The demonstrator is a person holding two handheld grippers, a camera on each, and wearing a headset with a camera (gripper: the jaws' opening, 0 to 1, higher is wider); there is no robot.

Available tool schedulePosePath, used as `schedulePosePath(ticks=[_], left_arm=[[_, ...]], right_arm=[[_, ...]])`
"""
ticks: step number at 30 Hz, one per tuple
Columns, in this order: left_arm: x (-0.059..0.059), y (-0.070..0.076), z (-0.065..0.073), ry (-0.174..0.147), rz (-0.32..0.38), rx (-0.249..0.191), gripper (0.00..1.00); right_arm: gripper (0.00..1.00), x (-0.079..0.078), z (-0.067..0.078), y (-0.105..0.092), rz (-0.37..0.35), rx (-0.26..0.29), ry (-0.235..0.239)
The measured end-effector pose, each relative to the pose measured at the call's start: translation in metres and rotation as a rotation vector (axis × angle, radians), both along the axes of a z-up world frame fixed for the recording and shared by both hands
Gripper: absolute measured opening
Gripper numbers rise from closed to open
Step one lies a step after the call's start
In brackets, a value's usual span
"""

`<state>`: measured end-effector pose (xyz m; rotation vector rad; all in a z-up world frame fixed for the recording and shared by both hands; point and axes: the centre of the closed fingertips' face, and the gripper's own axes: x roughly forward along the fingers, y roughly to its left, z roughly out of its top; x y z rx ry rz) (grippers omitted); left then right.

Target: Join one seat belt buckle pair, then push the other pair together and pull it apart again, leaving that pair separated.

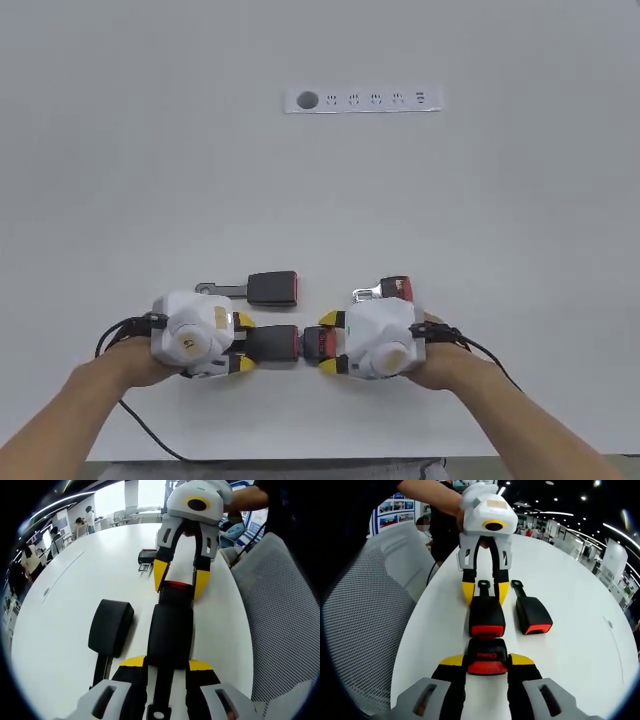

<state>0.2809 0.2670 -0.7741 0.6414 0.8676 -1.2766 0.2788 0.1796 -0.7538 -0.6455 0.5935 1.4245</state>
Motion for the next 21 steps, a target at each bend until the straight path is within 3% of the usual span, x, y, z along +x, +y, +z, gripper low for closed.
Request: schedulePosePath(ticks=[17, 21], left_arm=[[-0.0014, -0.0036, 0.0026, 0.013, -0.003, 0.025, 0.28], [-0.0024, -0.0021, 0.0005, 0.002, -0.031, 0.029, 0.28]], right_arm=[[0.27, 0.0052, -0.0015, 0.0080, 0.001, 0.002, -0.002], [0.26, 0.0051, 0.0001, 0.0064, 0.011, 0.009, -0.001]])
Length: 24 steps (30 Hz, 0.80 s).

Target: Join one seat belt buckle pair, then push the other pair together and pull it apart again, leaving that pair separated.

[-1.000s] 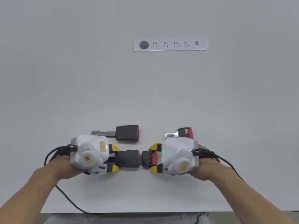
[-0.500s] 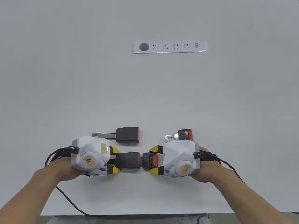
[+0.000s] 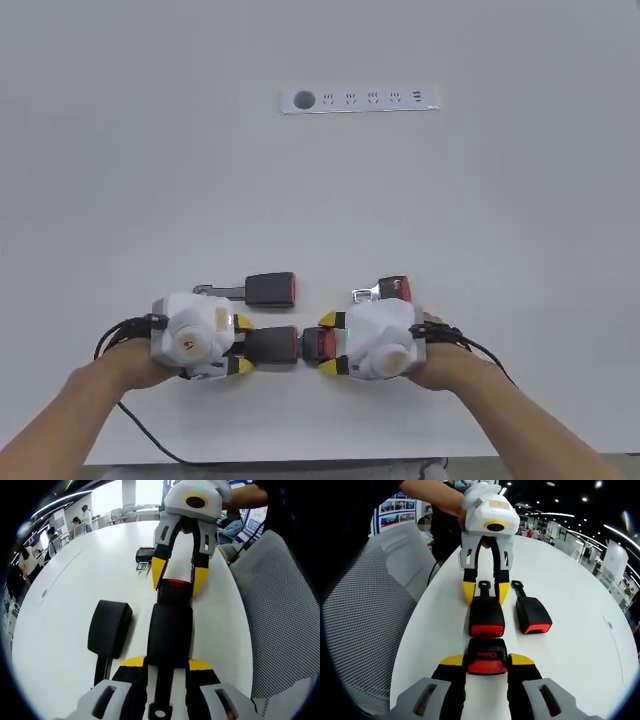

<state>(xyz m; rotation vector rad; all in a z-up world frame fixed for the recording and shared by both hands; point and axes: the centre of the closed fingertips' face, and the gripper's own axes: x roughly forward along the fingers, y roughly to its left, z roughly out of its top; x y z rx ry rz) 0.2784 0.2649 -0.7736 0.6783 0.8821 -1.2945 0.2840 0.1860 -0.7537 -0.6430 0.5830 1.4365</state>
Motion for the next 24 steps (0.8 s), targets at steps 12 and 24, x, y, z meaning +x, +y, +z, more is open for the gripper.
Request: schedulePosePath(ticks=[12, 24], left_arm=[[0.0031, -0.0005, -0.0008, 0.009, 0.017, 0.011, 0.28], [0.0014, -0.0007, -0.0008, -0.008, -0.026, 0.027, 0.30]], right_arm=[[0.27, -0.0005, -0.0011, 0.0020, -0.017, 0.001, 0.005], [0.30, -0.0030, 0.0006, 0.0008, 0.007, -0.010, -0.017]])
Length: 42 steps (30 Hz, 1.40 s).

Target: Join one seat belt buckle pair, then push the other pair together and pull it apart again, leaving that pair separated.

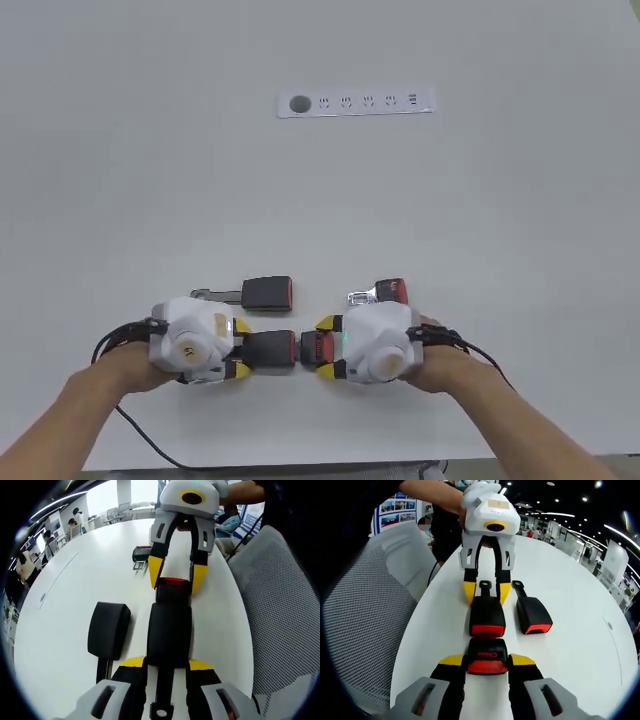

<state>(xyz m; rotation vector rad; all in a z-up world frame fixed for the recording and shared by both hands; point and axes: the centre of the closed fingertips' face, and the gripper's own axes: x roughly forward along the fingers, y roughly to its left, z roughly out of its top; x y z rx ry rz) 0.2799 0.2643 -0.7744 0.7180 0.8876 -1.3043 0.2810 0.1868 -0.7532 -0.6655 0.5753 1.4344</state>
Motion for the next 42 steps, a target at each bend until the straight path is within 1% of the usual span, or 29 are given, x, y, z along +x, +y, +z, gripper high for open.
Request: schedulePosePath(ticks=[4, 5, 8, 9, 11, 14, 16, 18, 20, 21, 22, 23, 24, 26, 29, 31, 34, 37, 42], left_arm=[[0.001, 0.000, 0.000, -0.006, -0.001, 0.004, 0.31], [0.001, 0.000, 0.000, -0.002, 0.005, 0.005, 0.31], [0.000, -0.001, 0.001, -0.001, 0.006, 0.007, 0.32], [-0.001, -0.002, 0.001, 0.009, 0.015, 0.001, 0.33], [-0.002, -0.002, 0.001, 0.015, 0.015, -0.005, 0.35], [0.000, 0.000, 0.003, 0.013, 0.020, -0.003, 0.36], [0.002, 0.002, 0.005, 0.013, 0.034, -0.010, 0.37], [0.005, 0.004, 0.007, 0.012, 0.045, -0.014, 0.38], [0.005, 0.004, 0.012, 0.011, 0.052, -0.014, 0.40], [0.005, 0.005, 0.014, 0.012, 0.055, -0.014, 0.41], [0.005, 0.004, 0.018, 0.013, 0.059, -0.015, 0.42], [0.005, 0.005, 0.019, 0.015, 0.067, -0.016, 0.43], [0.006, 0.007, 0.018, 0.014, 0.074, -0.018, 0.45], [0.006, 0.007, 0.022, 0.009, 0.080, -0.022, 0.45], [0.006, 0.011, 0.023, 0.014, 0.091, -0.031, 0.47], [0.008, 0.011, 0.029, 0.014, 0.098, -0.033, 0.49], [0.010, 0.014, 0.033, 0.015, 0.105, -0.044, 0.51], [0.015, 0.017, 0.039, 0.001, 0.122, -0.049, 0.52], [0.025, 0.023, 0.047, -0.021, 0.146, -0.055, 0.53]], right_arm=[[0.31, 0.000, 0.001, -0.001, -0.018, 0.004, 0.008], [0.31, 0.000, 0.000, -0.002, -0.029, 0.006, 0.016], [0.31, 0.001, 0.001, -0.001, -0.035, 0.009, 0.016], [0.31, 0.001, 0.001, -0.001, -0.040, 0.015, 0.020], [0.33, 0.002, 0.004, 0.000, -0.053, 0.025, 0.025], [0.35, 0.003, 0.005, 0.000, -0.056, 0.030, 0.026], [0.37, 0.004, 0.004, 0.000, -0.059, 0.031, 0.027], [0.39, 0.005, 0.009, 0.000, -0.068, 0.038, 0.030], [0.40, 0.005, 0.013, -0.001, -0.073, 0.045, 0.031], [0.40, 0.006, 0.014, -0.002, -0.076, 0.047, 0.033], [0.41, 0.006, 0.014, -0.003, -0.078, 0.046, 0.034], [0.42, 0.007, 0.014, -0.004, -0.080, 0.045, 0.034], [0.42, 0.008, 0.015, -0.005, -0.082, 0.046, 0.034], [0.44, 0.010, 0.016, -0.008, -0.093, 0.054, 0.038], [0.45, 0.015, 0.015, -0.014, -0.104, 0.058, 0.032], [0.46, 0.017, 0.018, -0.019, -0.117, 0.067, 0.036], [0.47, 0.021, 0.024, -0.024, -0.124, 0.074, 0.028], [0.47, 0.024, 0.030, -0.033, -0.134, 0.072, 0.021], [0.47, 0.031, 0.036, -0.047, -0.149, 0.068, 0.004]])
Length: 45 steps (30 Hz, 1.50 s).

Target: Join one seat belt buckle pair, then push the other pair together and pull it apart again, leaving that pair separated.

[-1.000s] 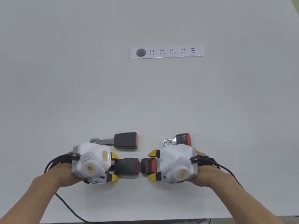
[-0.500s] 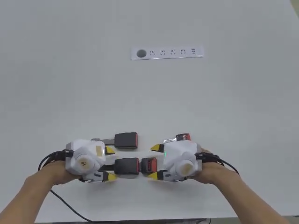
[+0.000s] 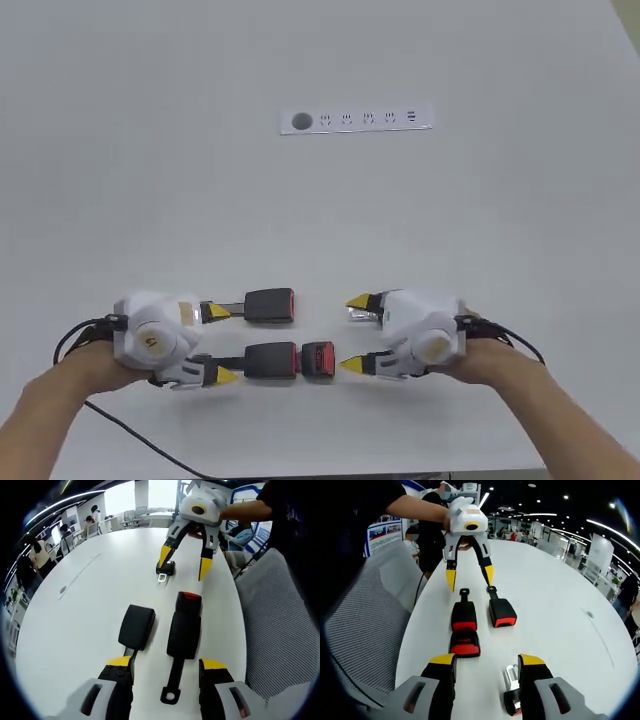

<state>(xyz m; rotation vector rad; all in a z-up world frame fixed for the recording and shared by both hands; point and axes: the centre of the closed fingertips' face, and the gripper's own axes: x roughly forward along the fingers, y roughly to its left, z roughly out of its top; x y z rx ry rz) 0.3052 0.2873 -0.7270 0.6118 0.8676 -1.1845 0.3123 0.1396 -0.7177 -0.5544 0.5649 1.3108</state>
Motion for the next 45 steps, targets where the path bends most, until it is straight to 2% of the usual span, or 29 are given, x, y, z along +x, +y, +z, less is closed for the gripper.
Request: schedulePosePath(ticks=[4, 8, 22, 28, 36, 39, 45], left_arm=[[0.010, 0.004, 0.000, -0.012, 0.017, -0.004, 0.53], [0.018, 0.006, 0.000, -0.022, 0.013, 0.012, 0.53], [0.047, -0.002, -0.007, -0.033, -0.009, 0.041, 0.50], [0.053, -0.013, -0.013, -0.015, -0.037, 0.063, 0.47], [0.058, -0.020, -0.030, 0.014, -0.087, 0.095, 0.44], [0.060, -0.022, -0.035, 0.025, -0.107, 0.112, 0.42], [0.059, -0.026, -0.039, 0.042, -0.135, 0.146, 0.38]], right_arm=[[0.47, 0.008, 0.001, -0.014, -0.018, -0.007, -0.012], [0.47, 0.015, -0.002, -0.028, -0.033, -0.016, -0.019], [0.45, 0.031, -0.018, -0.066, -0.058, -0.072, -0.029], [0.43, 0.036, -0.027, -0.075, -0.048, -0.097, -0.023], [0.39, 0.042, -0.036, -0.080, -0.037, -0.115, -0.009], [0.38, 0.040, -0.033, -0.080, -0.025, -0.128, -0.003], [0.35, 0.040, -0.036, -0.079, -0.001, -0.141, 0.006]])
